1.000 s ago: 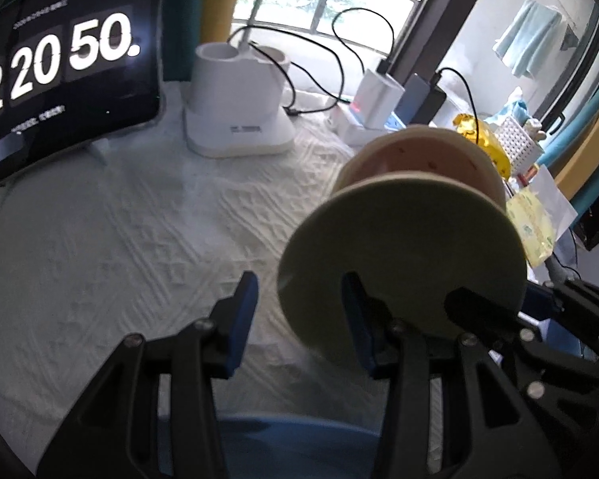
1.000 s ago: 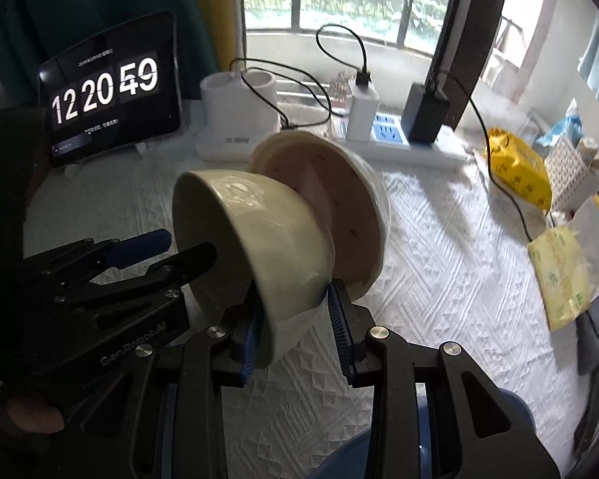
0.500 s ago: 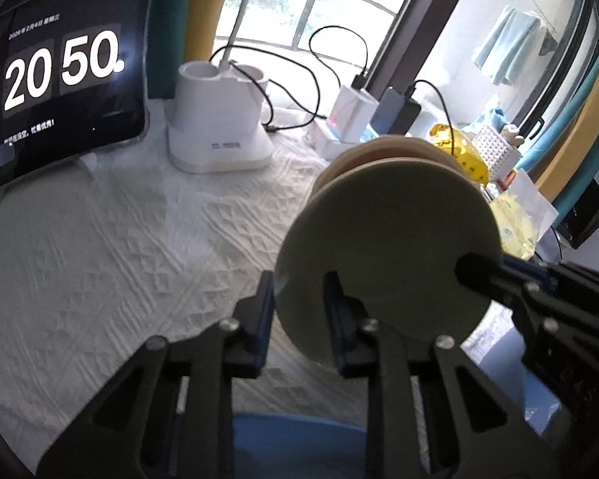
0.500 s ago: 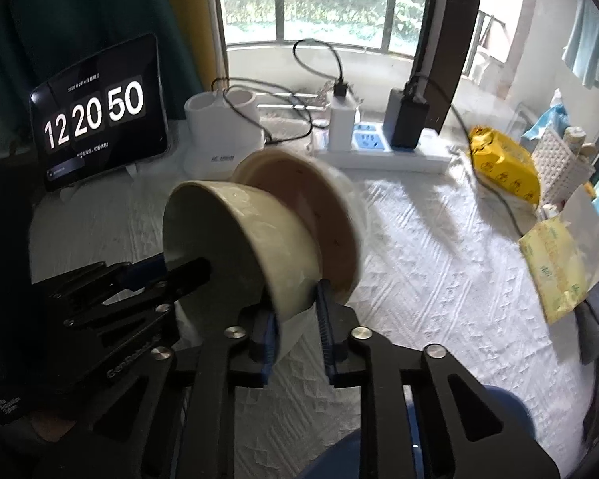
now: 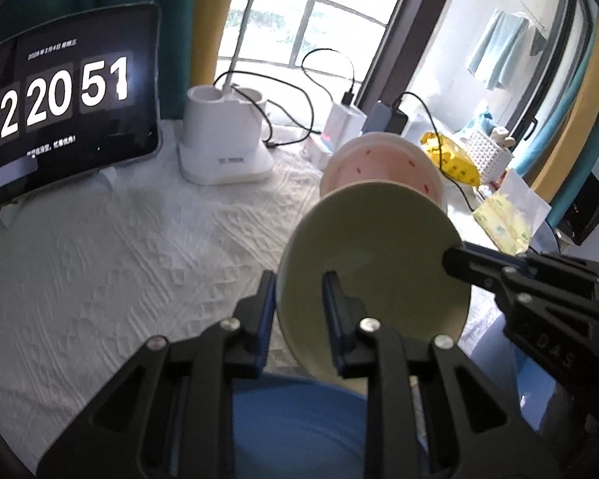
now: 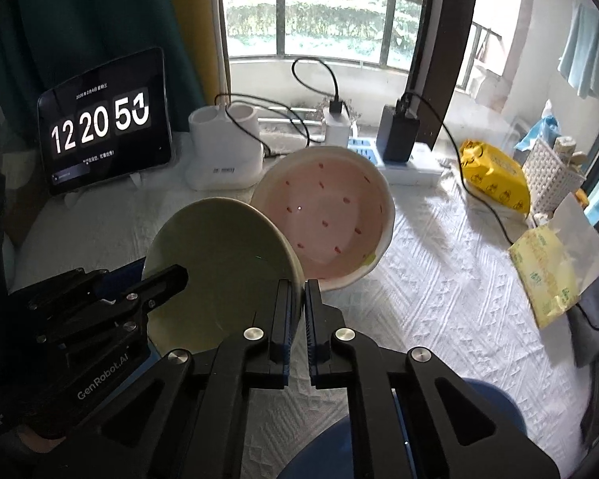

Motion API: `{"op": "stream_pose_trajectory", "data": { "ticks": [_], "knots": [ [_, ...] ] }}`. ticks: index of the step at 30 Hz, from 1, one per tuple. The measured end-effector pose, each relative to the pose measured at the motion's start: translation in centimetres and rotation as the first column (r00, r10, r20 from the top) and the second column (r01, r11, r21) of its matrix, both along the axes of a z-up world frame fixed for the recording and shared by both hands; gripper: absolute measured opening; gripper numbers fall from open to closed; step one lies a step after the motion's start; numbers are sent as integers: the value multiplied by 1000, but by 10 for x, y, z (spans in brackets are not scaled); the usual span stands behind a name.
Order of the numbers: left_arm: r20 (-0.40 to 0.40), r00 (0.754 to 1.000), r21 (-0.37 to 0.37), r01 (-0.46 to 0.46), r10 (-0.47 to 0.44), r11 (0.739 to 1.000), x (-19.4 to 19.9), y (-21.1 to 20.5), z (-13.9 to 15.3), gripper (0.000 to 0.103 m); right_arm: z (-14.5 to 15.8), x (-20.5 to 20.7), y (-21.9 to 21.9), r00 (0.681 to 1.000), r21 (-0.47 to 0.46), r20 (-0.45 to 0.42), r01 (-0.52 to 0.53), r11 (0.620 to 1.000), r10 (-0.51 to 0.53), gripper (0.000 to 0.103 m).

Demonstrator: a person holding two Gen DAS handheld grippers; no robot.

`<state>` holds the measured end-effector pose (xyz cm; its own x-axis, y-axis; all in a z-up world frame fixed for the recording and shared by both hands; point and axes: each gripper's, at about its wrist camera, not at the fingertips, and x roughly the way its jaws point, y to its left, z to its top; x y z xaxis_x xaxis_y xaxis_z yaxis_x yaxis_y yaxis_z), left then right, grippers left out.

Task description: Organize plates and bowls

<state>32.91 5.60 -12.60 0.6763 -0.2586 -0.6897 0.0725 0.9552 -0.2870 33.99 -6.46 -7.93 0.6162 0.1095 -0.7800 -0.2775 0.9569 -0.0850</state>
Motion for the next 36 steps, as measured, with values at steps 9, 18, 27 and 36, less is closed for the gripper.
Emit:
{"op": "stream_pose_trajectory", "data": {
  "ticks": [9, 18, 27, 36],
  "knots": [
    [5, 1000, 31, 8, -8, 999, 2, -2, -3, 24, -14, 9, 6, 997, -25, -74, 11, 1000, -13, 20],
    [-49, 998, 15, 41, -41, 999, 6, -3, -14, 24, -22, 12, 3, 994, -8, -106, 31, 999, -31, 15],
    [6, 1000, 9, 28, -28, 1000, -9, -5, 5, 24, -12, 5, -3, 998, 12, -61, 35, 999, -35, 9],
    [78, 997, 18, 7, -9, 1000, -29, -7, 37, 24, 15, -14, -6, 1000, 42, 20, 19, 999, -20, 9]
  ]
}}
